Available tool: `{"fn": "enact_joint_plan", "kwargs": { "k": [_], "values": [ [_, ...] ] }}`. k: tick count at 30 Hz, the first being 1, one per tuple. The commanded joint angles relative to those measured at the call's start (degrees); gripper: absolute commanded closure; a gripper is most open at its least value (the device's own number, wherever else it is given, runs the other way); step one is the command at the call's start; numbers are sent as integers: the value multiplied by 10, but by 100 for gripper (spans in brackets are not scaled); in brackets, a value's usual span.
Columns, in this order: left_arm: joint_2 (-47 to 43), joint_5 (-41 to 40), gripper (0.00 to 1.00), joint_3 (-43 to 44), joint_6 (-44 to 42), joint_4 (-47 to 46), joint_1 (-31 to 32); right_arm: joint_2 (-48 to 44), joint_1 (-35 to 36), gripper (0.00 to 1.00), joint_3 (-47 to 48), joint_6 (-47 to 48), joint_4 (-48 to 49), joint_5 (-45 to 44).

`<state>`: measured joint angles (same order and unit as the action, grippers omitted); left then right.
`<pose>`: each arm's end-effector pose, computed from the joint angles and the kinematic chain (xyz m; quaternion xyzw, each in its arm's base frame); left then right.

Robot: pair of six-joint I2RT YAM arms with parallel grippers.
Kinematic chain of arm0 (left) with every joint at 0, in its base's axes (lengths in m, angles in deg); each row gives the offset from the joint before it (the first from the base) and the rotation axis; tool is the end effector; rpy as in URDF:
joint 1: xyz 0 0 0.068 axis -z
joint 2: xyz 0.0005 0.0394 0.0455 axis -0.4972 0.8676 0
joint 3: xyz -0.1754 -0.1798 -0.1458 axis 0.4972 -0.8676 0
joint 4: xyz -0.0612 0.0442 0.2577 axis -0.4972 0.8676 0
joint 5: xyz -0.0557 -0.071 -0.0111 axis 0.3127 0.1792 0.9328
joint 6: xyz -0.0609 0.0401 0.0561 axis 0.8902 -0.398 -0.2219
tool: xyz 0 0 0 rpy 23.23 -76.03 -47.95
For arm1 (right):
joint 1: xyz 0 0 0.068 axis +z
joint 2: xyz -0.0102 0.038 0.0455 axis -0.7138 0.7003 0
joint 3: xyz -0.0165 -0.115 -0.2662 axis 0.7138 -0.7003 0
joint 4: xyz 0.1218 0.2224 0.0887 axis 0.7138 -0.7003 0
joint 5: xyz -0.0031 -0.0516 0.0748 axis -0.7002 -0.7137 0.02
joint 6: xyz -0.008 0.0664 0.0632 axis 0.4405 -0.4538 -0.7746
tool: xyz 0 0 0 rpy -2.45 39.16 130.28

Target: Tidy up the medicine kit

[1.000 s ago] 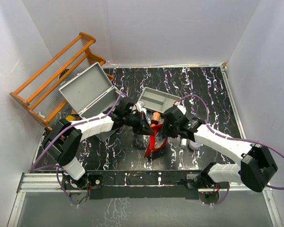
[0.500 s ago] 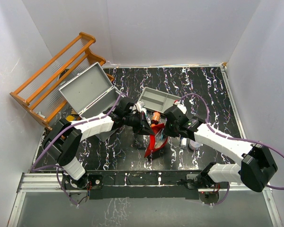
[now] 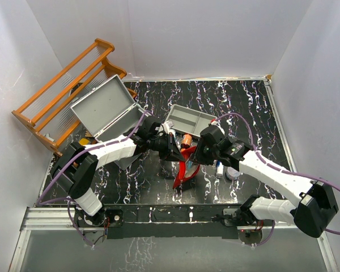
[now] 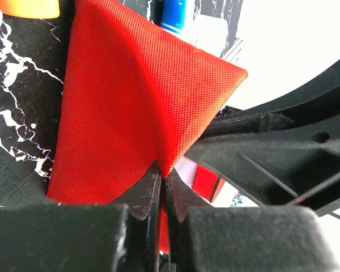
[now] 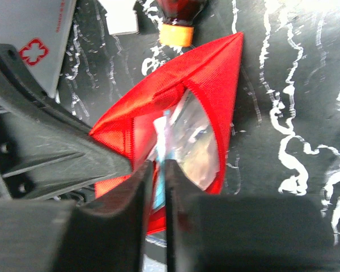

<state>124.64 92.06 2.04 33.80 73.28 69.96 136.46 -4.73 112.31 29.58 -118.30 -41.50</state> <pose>0.2568 -0.2862 0.1999 0.0329 0.8539 -0.5169 0.0505 0.1962 0.1651 0.2260 0.1285 0.9410 0.2203 0.2223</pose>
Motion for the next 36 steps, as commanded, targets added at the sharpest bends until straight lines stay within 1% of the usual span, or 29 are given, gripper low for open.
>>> {"fn": "enact_joint_plan", "kwargs": {
  "k": [1,2,4,6,8,14,16,19,23,27,30,33,36],
  "values": [
    [-9,14,100,20,-9,11,2,-19,0,75,1,-32,46,47],
    [-9,14,100,20,-11,12,2,-20,0,69,4,-29,43,41],
    [-9,15,100,21,-15,14,2,-22,0,64,15,-15,20,8],
    [-11,16,100,20,-19,18,2,-29,-4,62,28,20,10,-25],
    [-12,17,100,23,-32,28,2,-33,-8,60,38,77,13,-49],
    [-11,39,100,36,-77,62,2,-15,-19,58,73,279,7,-53],
    [-9,46,100,38,-83,62,2,0,-20,58,74,324,0,-55],
    [-8,53,100,40,-88,62,2,25,-23,60,71,363,-7,-62],
    [-8,56,100,42,-92,64,2,53,-24,63,59,380,2,-53],
    [-6,57,100,44,-93,67,2,68,-24,65,49,374,32,-61],
    [-5,59,100,44,-93,67,2,69,-24,67,43,357,58,-66],
    [-3,60,100,47,-93,68,2,73,-24,68,31,334,104,-57],
    [-1,61,100,50,-94,70,2,83,-24,73,22,315,130,-47]
  ]
}}
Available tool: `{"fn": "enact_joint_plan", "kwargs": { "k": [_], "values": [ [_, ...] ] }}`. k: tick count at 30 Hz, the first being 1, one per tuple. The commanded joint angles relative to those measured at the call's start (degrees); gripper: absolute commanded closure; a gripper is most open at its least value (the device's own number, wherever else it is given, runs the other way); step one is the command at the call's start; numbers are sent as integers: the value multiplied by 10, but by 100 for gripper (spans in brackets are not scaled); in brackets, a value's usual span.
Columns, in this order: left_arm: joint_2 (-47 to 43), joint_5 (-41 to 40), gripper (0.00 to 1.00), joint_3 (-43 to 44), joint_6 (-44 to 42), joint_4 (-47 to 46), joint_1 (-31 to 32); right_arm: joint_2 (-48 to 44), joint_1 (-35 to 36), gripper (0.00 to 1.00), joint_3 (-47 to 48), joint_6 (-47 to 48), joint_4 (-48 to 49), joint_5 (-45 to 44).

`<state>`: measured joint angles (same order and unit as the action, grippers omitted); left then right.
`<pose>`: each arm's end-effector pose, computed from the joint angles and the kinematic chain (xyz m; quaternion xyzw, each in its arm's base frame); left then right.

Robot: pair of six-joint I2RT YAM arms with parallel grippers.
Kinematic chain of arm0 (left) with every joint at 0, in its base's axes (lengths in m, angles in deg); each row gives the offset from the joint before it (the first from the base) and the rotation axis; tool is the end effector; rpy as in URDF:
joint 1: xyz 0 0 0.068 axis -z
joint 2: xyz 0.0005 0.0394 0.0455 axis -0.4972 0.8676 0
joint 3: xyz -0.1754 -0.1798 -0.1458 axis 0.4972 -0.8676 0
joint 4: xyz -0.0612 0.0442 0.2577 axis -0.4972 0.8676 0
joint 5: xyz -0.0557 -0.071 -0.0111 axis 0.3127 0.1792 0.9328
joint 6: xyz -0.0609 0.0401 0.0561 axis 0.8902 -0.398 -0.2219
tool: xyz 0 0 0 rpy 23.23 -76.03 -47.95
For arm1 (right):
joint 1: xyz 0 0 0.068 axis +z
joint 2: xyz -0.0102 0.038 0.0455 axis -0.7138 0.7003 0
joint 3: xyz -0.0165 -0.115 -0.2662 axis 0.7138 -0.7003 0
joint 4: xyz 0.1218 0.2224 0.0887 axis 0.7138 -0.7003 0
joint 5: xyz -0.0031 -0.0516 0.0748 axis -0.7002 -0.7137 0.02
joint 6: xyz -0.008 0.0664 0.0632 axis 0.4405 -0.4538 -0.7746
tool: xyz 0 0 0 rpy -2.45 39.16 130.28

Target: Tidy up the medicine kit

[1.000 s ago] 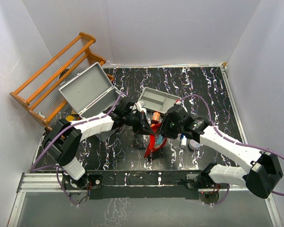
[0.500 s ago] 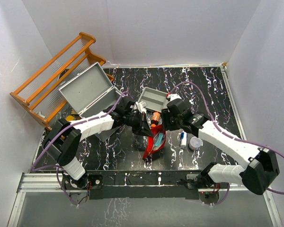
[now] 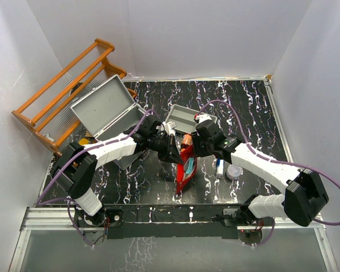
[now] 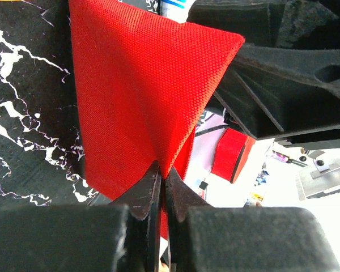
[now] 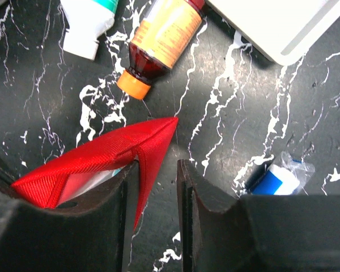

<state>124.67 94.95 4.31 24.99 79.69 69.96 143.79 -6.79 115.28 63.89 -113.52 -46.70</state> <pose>0.2518 -0.2860 0.2032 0.0965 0.8553 -0.5069 0.0465 0.2317 0.1722 0.2202 -0.1233 0.9389 0.1042 0.3039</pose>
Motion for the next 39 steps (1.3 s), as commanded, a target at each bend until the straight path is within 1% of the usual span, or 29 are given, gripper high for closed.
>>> {"fn": "enact_joint_plan", "kwargs": {
  "k": [1,9,11,14,18,20,23,25,28,30,33,39],
  "values": [
    [-1,31,100,26,-5,5,2,13,-3,75,-11,-31,94,7],
    [-4,32,99,24,-5,4,2,-7,-3,89,-53,-49,174,-5],
    [-9,30,92,22,-3,3,2,-17,-2,94,-57,-73,184,-6],
    [-24,20,77,15,3,-2,2,-24,-3,100,-60,-127,181,-19],
    [-54,15,58,-13,13,-25,2,-25,-1,100,-59,-202,152,-74],
    [-82,12,49,-37,18,-46,2,-24,0,100,-51,-236,124,-108],
    [-133,-21,42,-72,1,-59,2,-17,0,100,-36,-272,82,-145],
    [-173,-51,40,-91,-16,-59,3,-10,0,100,-27,-302,65,-154],
    [-224,-90,39,-137,-29,-91,5,-4,1,100,-21,-340,49,-166],
    [-244,-99,39,-162,-28,-110,6,-3,1,100,-23,-360,41,-180],
    [-255,-107,39,-185,-24,-126,6,-5,0,100,-23,-384,30,-197],
    [-251,-137,42,-213,-20,-147,9,-9,1,100,-26,-399,30,-192]
  ]
}}
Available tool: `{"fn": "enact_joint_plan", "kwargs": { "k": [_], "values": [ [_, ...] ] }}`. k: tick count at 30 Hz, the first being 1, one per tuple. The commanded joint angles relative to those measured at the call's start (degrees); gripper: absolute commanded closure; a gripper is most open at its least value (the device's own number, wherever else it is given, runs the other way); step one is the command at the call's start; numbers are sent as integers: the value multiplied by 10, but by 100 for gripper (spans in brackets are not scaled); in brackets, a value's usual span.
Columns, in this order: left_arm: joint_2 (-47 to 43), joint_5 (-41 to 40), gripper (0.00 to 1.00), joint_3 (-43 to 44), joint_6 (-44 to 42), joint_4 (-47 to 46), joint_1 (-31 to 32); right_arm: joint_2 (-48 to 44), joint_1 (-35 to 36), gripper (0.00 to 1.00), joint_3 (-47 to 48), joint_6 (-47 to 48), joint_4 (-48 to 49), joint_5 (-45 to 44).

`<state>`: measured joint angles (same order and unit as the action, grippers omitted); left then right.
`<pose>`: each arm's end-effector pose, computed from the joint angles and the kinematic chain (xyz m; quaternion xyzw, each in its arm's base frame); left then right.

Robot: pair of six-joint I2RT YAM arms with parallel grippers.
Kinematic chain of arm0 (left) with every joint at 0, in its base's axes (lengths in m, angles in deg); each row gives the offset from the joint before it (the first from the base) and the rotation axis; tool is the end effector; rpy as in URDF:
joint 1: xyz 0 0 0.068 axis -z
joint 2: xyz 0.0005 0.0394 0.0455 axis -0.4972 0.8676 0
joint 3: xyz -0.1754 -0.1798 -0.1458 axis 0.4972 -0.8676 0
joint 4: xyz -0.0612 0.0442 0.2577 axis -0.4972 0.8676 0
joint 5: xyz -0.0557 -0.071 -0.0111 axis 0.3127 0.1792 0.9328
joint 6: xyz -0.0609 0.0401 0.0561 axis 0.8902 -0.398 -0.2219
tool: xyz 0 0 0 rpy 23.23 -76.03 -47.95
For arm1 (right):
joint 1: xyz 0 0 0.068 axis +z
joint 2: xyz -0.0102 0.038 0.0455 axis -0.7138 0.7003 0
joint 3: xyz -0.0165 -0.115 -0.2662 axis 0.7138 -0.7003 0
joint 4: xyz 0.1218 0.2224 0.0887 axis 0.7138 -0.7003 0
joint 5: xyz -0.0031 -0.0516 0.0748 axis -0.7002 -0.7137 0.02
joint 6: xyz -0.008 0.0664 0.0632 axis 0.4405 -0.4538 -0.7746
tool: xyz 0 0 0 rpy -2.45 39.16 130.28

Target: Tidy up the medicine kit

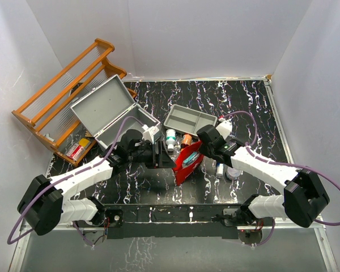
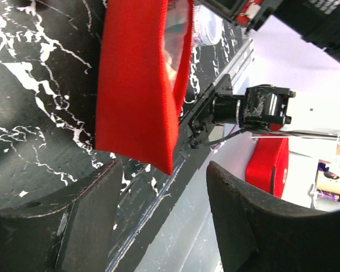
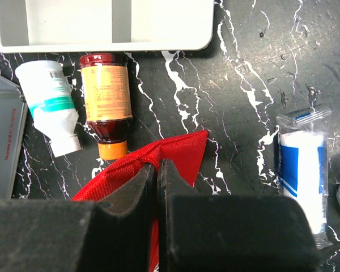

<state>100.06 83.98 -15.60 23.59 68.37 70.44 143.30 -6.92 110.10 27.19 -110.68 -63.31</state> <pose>0.1953 -0.2252 0.2321 0.1086 0.8176 -0.5230 0.2149 0.2354 0.1449 0.2010 0.2188 0.9089 0.0871 0.3442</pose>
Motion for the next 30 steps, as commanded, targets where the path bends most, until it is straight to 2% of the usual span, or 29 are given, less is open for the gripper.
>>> {"fn": "enact_joint_plan", "kwargs": {
  "k": [1,6,12,19,22,26,30],
  "values": [
    [-2,-26,43,-19,-2,-50,5,-3,2,100,26,-33,1,-26],
    [19,-18,51,-26,4,-98,11,7,1,100,31,-52,-18,-25],
    [15,-27,65,-26,-19,-90,16,15,2,100,40,-76,-36,-26],
    [22,-9,67,-20,-59,-53,23,24,1,100,49,-100,-46,-20],
    [26,-1,75,-17,-71,-47,24,27,1,100,51,-112,-48,-15],
    [29,2,97,-6,-99,-22,26,27,1,100,52,-138,-53,-9],
    [28,16,100,-4,-129,-5,26,24,-9,100,43,-183,-54,18]
  ]
}}
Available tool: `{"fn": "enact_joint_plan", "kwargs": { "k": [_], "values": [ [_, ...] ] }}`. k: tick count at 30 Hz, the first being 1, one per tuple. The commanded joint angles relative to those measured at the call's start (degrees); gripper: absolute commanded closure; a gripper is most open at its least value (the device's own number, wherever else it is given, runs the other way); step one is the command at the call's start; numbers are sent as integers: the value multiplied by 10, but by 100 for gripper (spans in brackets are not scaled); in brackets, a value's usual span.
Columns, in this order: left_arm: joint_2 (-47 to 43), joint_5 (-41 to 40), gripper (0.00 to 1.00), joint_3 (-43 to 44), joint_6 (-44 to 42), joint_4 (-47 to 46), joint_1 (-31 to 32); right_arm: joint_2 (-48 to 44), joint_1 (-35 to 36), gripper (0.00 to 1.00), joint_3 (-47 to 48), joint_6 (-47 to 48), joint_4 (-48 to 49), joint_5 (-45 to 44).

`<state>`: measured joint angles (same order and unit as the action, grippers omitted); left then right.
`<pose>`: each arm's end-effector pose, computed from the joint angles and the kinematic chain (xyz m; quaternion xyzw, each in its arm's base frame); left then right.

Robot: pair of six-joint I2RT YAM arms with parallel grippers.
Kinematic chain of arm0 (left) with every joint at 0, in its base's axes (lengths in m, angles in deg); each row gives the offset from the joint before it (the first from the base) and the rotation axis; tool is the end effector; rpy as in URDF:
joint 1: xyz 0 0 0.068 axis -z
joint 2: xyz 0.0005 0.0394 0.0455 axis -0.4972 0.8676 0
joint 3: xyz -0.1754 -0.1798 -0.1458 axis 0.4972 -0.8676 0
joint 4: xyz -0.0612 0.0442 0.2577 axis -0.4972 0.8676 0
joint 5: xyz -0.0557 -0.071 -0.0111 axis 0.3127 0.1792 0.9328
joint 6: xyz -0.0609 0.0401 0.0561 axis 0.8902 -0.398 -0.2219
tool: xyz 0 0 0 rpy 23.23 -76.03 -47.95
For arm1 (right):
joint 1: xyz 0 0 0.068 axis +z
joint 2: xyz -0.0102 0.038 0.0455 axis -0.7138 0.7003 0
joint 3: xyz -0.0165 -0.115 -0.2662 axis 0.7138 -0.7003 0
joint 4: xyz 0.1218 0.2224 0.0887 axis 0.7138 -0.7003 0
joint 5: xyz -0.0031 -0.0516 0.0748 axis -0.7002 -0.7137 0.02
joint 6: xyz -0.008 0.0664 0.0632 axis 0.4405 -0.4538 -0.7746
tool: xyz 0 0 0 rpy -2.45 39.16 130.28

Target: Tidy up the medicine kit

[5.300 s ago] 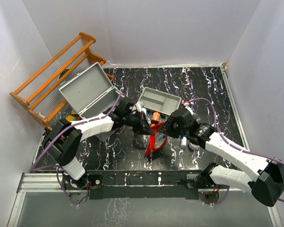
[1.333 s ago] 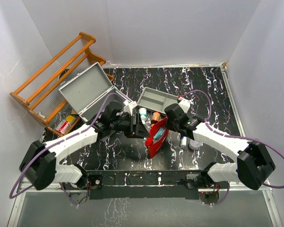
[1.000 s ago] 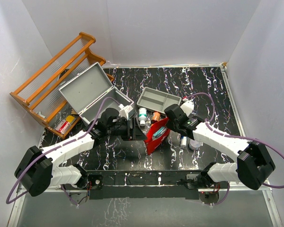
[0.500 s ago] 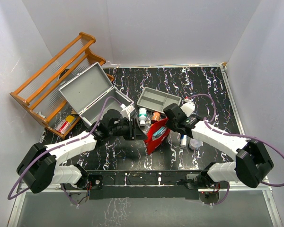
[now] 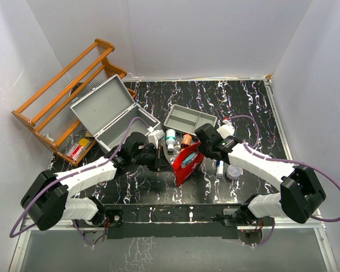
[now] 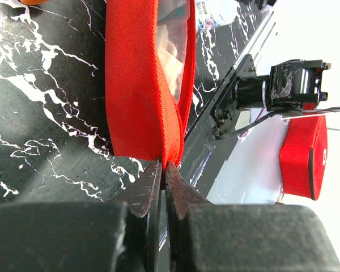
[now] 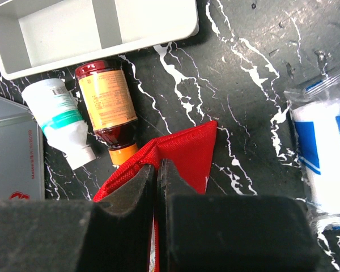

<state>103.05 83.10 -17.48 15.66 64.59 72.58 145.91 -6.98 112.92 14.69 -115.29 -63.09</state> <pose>0.1914 -0.2351 0.2137 0.1741 0.8118 -0.5035 0.2392 0.2377 0.1468 0.1992 0.3120 0.8923 0.0944 0.3122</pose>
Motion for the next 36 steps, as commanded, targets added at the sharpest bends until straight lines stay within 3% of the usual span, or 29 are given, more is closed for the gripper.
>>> {"fn": "enact_joint_plan", "kwargs": {
  "k": [1,9,13,18,25,31,36],
  "values": [
    [-2,31,100,17,-55,37,5,-4,-13,100,11,-64,-5,26],
    [-2,59,100,28,-84,76,7,-21,-32,100,4,-98,13,39],
    [-1,46,100,33,-80,80,7,-33,-32,67,6,-22,41,59],
    [9,22,100,44,-73,89,7,-76,-32,53,-29,107,84,142],
    [15,-7,100,57,-50,108,7,-206,-33,46,-99,280,113,185],
    [14,-10,100,65,-6,102,7,-218,-24,48,-84,374,91,252],
    [12,-8,100,76,36,112,7,-223,31,52,-76,409,93,280]
  ]
}}
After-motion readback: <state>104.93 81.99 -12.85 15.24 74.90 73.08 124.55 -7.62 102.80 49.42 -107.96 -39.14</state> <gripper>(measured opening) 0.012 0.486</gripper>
